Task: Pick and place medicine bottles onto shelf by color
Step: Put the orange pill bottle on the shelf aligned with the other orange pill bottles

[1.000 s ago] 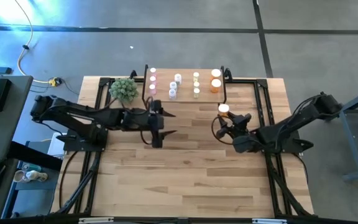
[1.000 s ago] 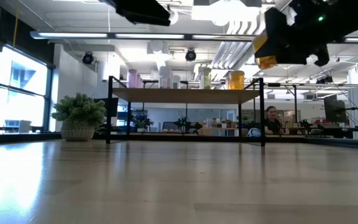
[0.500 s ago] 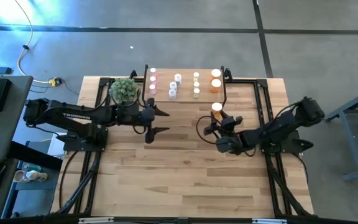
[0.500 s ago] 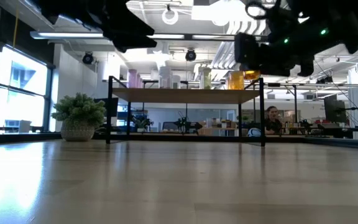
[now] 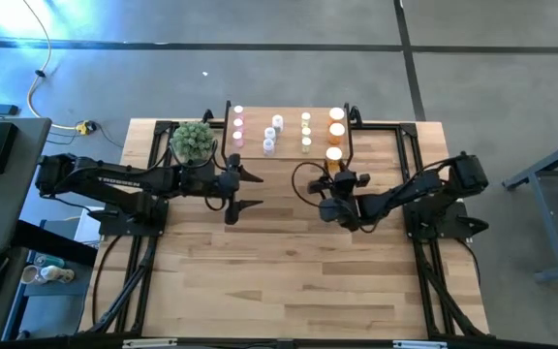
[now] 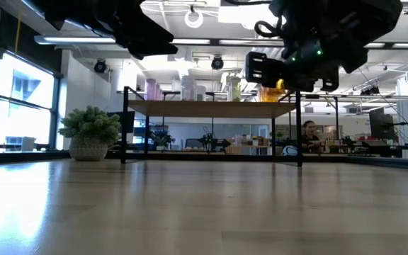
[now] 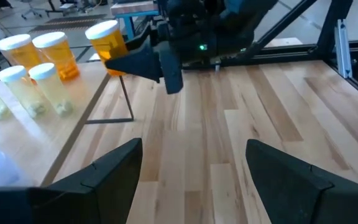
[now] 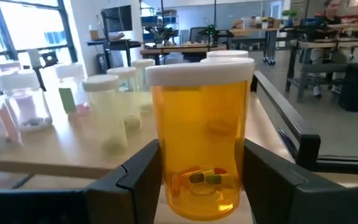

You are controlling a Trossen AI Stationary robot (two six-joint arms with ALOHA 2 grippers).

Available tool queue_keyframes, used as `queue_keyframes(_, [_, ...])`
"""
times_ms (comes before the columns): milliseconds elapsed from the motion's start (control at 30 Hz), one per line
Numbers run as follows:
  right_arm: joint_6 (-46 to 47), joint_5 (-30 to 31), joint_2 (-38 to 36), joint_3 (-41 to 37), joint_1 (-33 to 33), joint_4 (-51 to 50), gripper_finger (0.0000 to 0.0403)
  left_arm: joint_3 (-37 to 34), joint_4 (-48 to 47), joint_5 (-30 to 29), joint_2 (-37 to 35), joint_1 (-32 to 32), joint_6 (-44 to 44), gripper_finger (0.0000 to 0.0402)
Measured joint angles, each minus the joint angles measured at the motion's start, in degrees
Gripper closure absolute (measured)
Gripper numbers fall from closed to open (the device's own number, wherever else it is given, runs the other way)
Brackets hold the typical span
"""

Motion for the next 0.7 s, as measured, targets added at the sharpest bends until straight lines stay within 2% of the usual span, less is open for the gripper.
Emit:
queue_keyframes(267, [-0.4,-1.4,-0.1,1.8,-3.4,0.3,0.0219,0.0,0.0,-0.1,0.0,0.0,1.0,0.0124])
queue_keyframes(500, [0.0,-7.1,-0.1,1.9,-6.2,0.1,0.0219,0.0,-0.2,-0.2,0.0,0.0,1.0,0.0124])
queue_keyframes(700, [0.0,-8.0,-0.1,1.9,-7.7,0.0,0.0219,0.0,-0.6,-0.2,0.0,0.0,0.9,0.0124])
